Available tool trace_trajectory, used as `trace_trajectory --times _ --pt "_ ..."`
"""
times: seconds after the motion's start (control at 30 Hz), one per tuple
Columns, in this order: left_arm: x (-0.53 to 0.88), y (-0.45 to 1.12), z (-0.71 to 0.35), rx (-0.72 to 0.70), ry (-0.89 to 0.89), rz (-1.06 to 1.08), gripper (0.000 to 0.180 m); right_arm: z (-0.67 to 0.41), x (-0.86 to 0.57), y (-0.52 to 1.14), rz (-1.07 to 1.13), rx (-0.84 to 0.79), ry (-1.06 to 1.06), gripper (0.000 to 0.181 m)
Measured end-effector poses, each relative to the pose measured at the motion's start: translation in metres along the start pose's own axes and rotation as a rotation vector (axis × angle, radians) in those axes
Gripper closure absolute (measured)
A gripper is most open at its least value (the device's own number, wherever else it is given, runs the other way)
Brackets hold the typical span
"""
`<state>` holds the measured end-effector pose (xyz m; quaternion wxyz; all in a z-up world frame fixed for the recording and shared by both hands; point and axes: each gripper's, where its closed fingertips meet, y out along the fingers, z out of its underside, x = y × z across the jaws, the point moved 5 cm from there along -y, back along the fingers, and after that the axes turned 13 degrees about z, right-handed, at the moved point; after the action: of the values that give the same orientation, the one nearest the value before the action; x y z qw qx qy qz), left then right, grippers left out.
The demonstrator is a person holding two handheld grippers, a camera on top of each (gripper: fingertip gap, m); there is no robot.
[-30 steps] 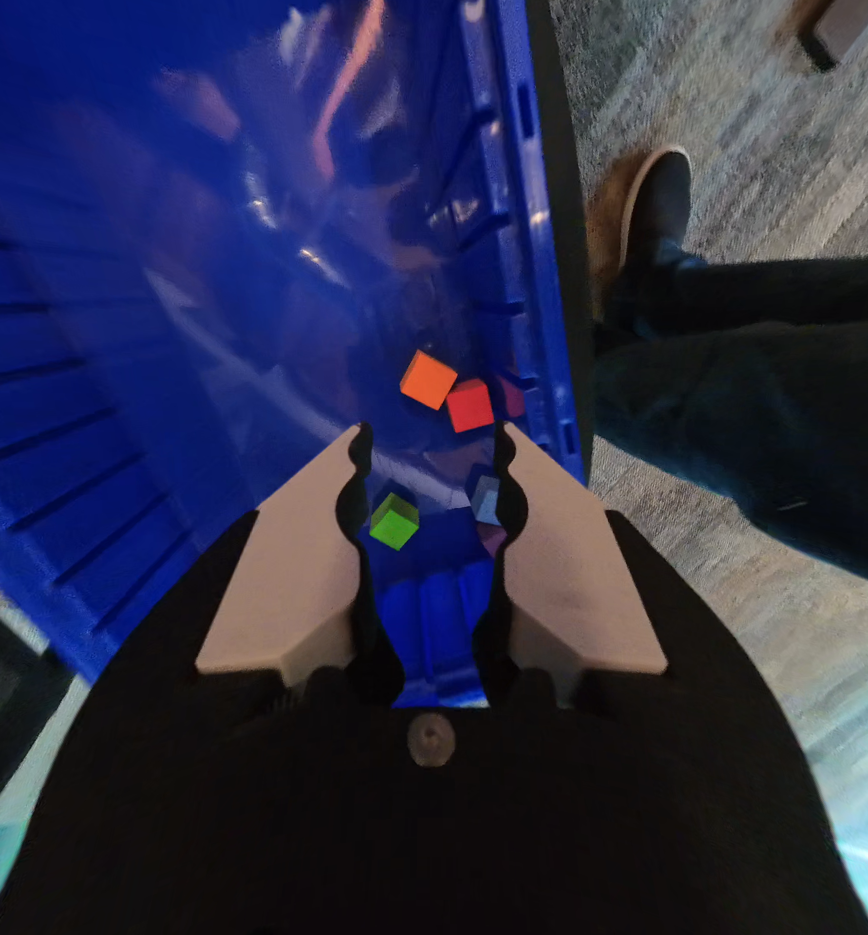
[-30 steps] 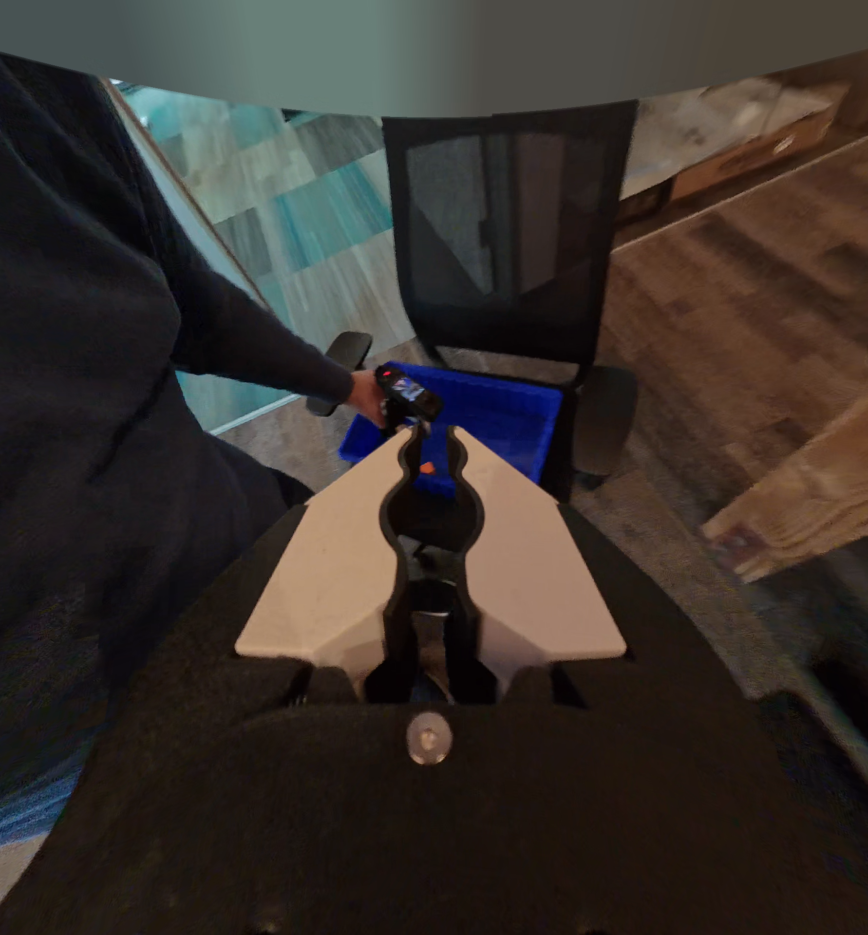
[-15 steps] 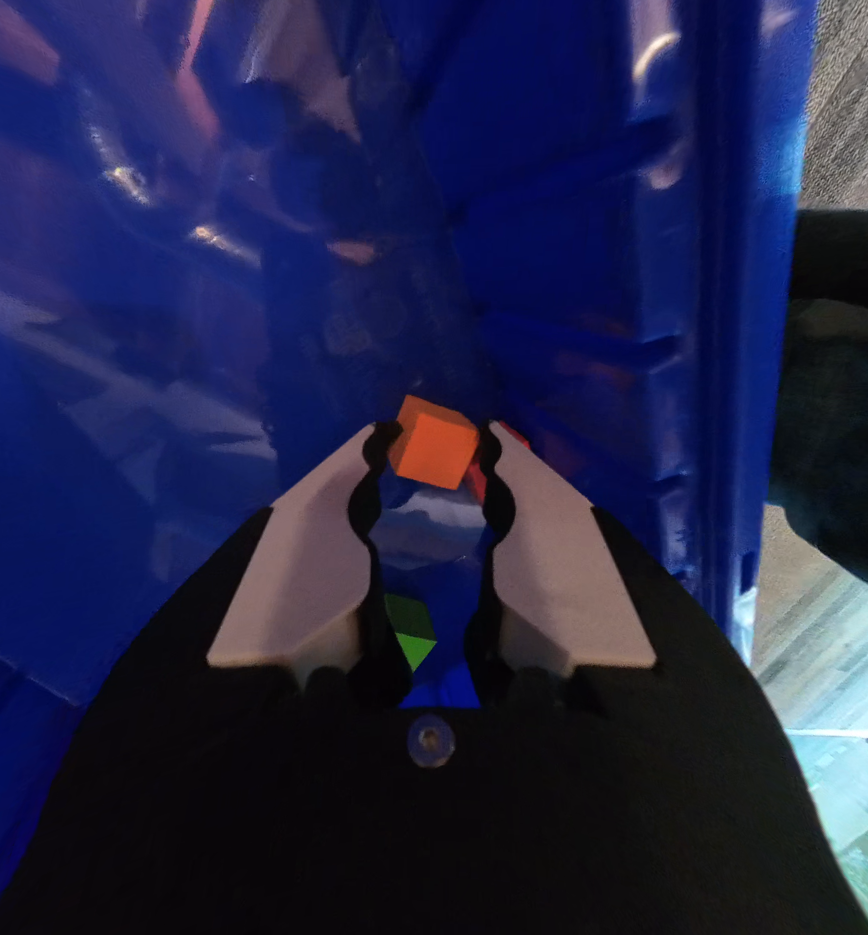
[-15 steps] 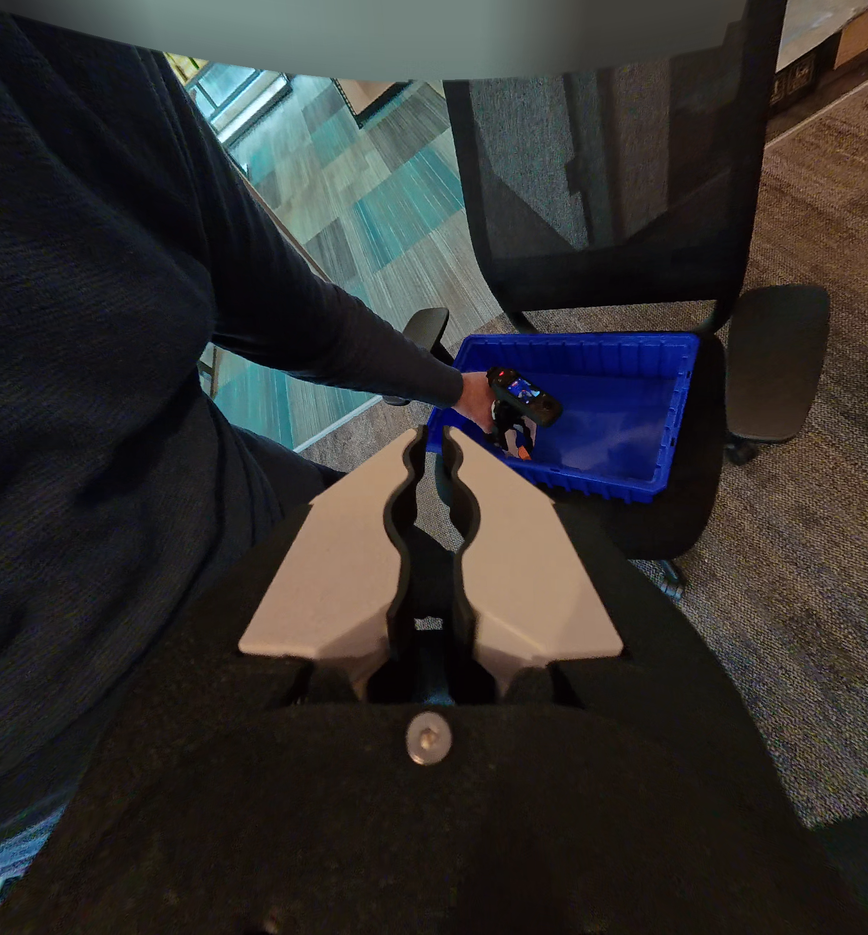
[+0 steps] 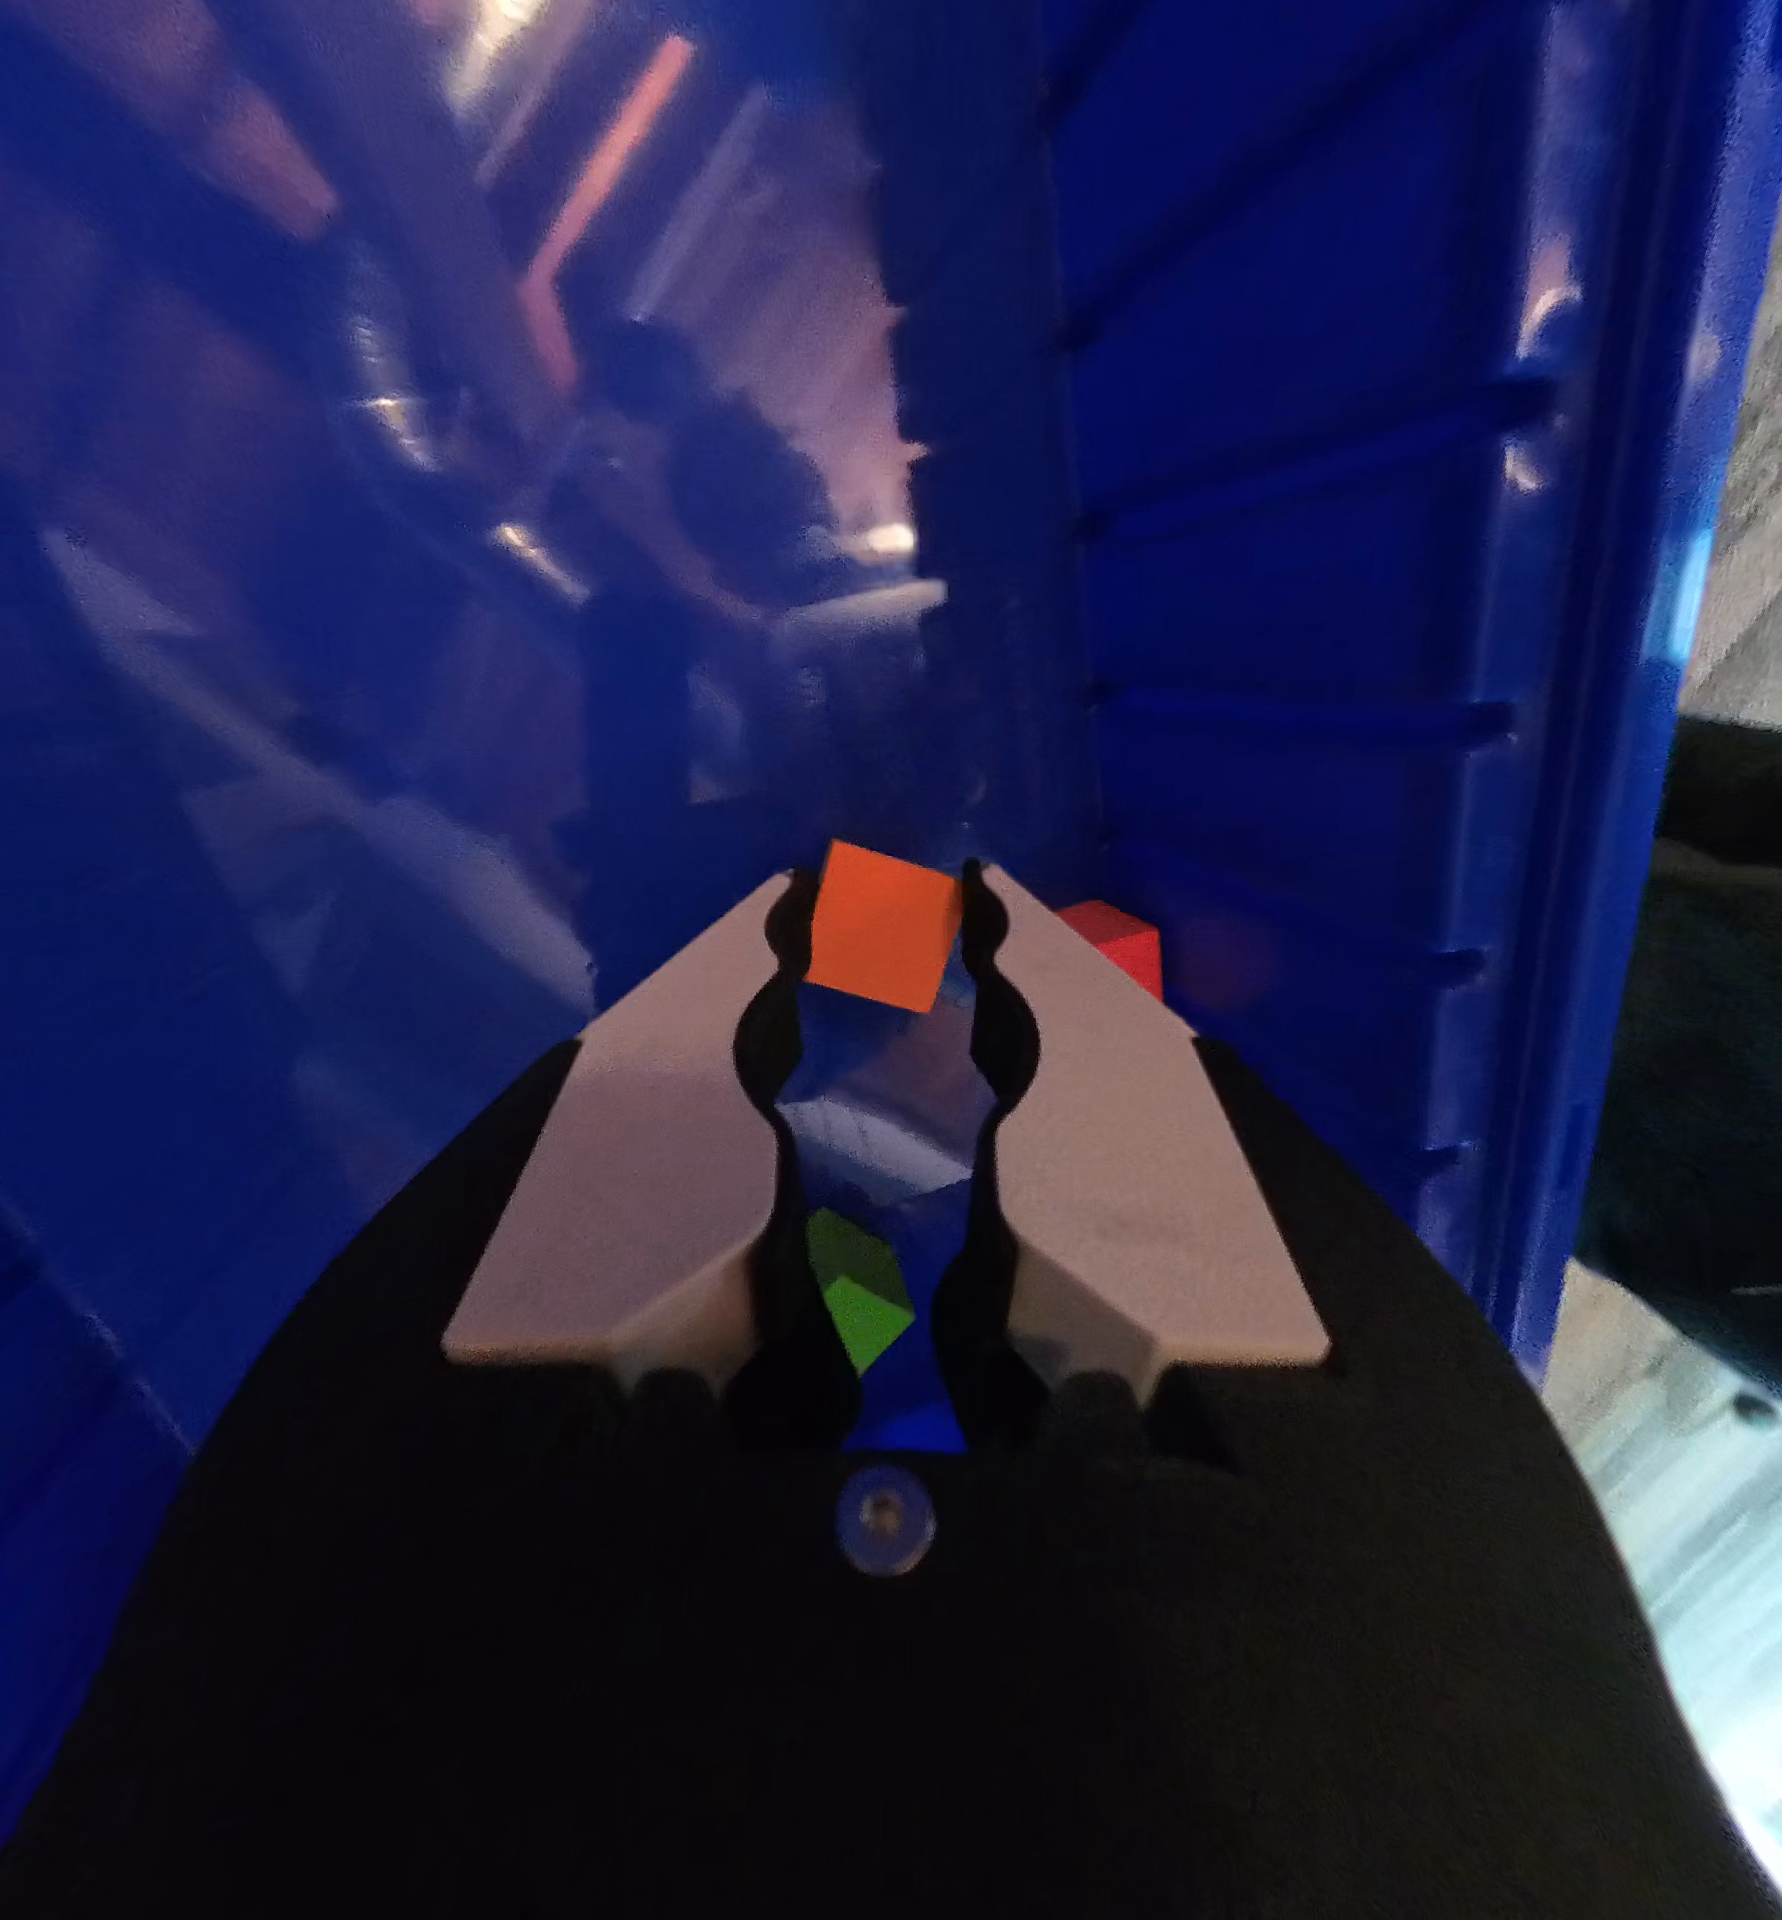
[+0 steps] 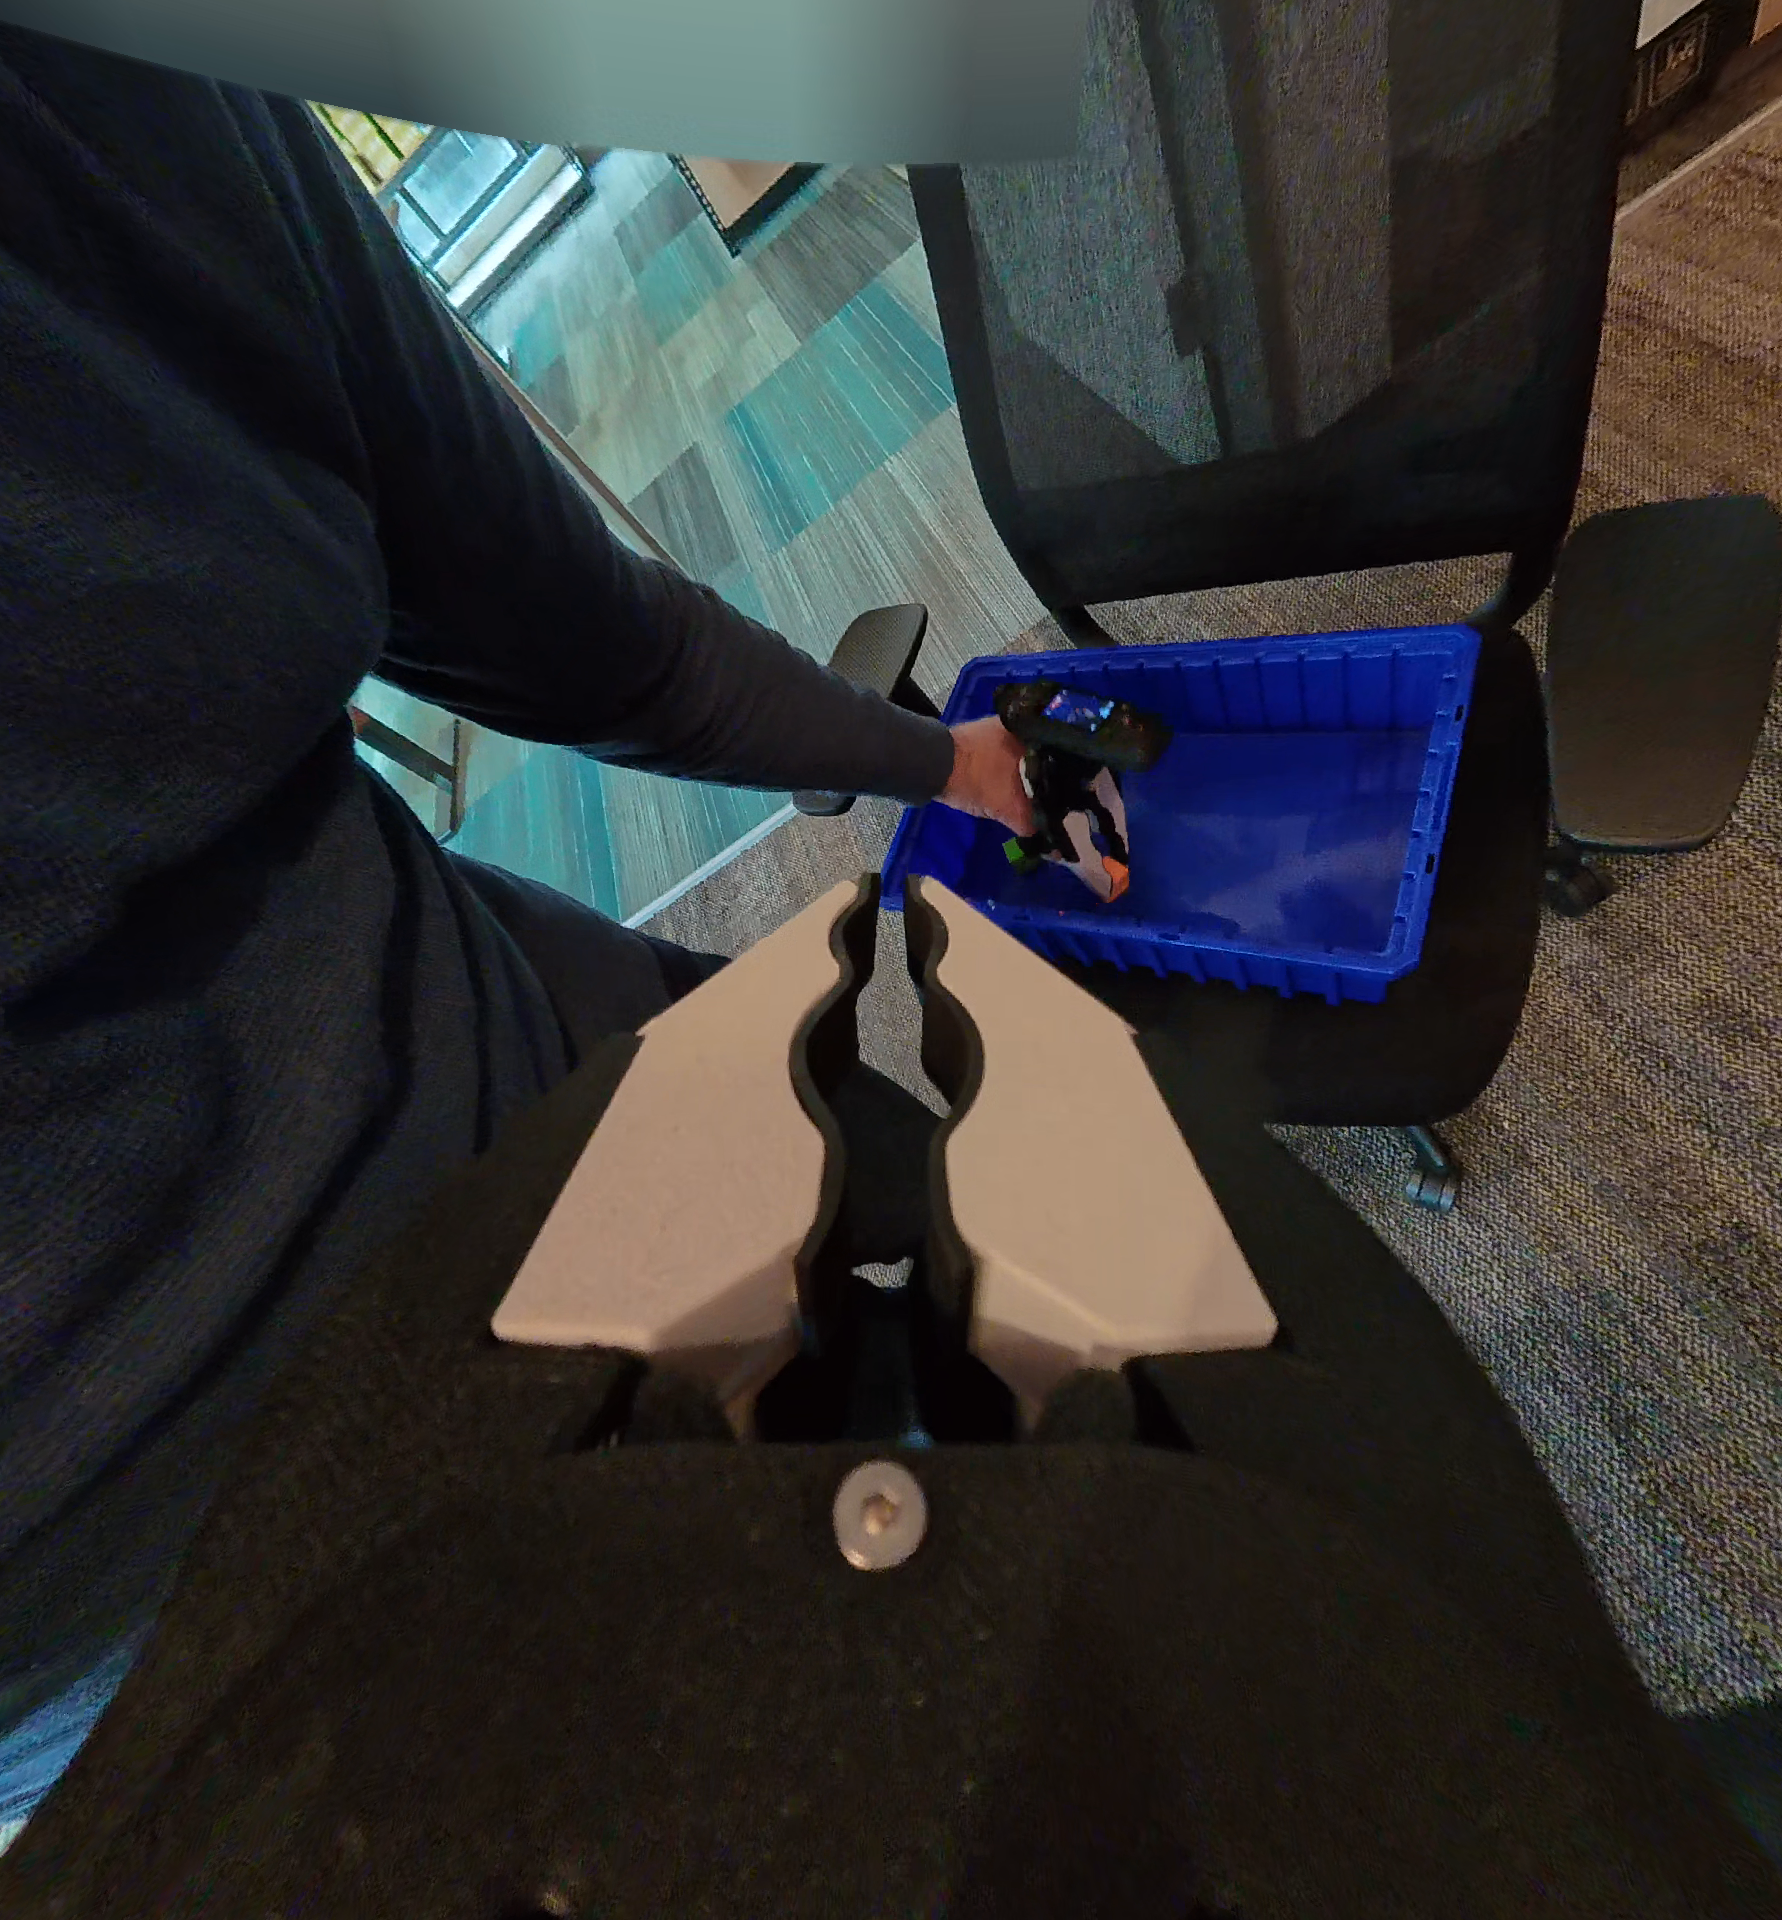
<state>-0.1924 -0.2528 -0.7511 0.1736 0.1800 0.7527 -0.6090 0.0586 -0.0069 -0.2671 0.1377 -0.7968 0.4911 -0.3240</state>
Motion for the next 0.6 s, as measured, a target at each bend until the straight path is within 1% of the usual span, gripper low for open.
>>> trace_trajectory --times 0.07,0.13,0.2,0.27,0.33,0.4,0.5,0.57,0.6 --pt "0.005 -0.01 -0.003 -0.071 -0.045 -0.013 0.153 0.004 -0.001 0.002 -0.004 0.002 0.01 0.178" --pt "0.011 -0.014 -0.003 -0.098 -0.069 -0.035 0.153 0.006 -0.002 0.004 -0.015 -0.002 0.023 0.178" --pt "0.013 -0.023 -0.012 -0.158 -0.095 -0.036 0.154 0.009 -0.004 0.007 -0.009 0.002 0.026 0.178" --pt "0.004 -0.043 -0.034 -0.278 -0.114 0.003 0.153 0.01 -0.01 0.01 0.032 -0.001 0.023 0.175" --pt "-0.016 -0.076 -0.067 -0.45 -0.114 0.047 0.153 0.007 -0.02 0.012 0.107 -0.022 0.029 0.165" --pt "-0.049 -0.119 -0.11 -0.648 -0.099 0.157 0.153 0.003 -0.028 0.017 0.189 -0.044 0.004 0.151" --pt "-0.117 -0.187 -0.181 -0.91 -0.075 0.429 0.154 -0.002 -0.034 0.029 0.341 -0.041 -0.136 0.146" --pt "-0.167 -0.231 -0.227 -1.044 -0.076 0.659 0.154 -0.012 -0.03 0.032 0.42 -0.064 -0.254 0.135" --pt "-0.193 -0.248 -0.247 -1.072 -0.073 0.784 0.153 -0.018 -0.028 0.031 0.471 -0.081 -0.322 0.13"
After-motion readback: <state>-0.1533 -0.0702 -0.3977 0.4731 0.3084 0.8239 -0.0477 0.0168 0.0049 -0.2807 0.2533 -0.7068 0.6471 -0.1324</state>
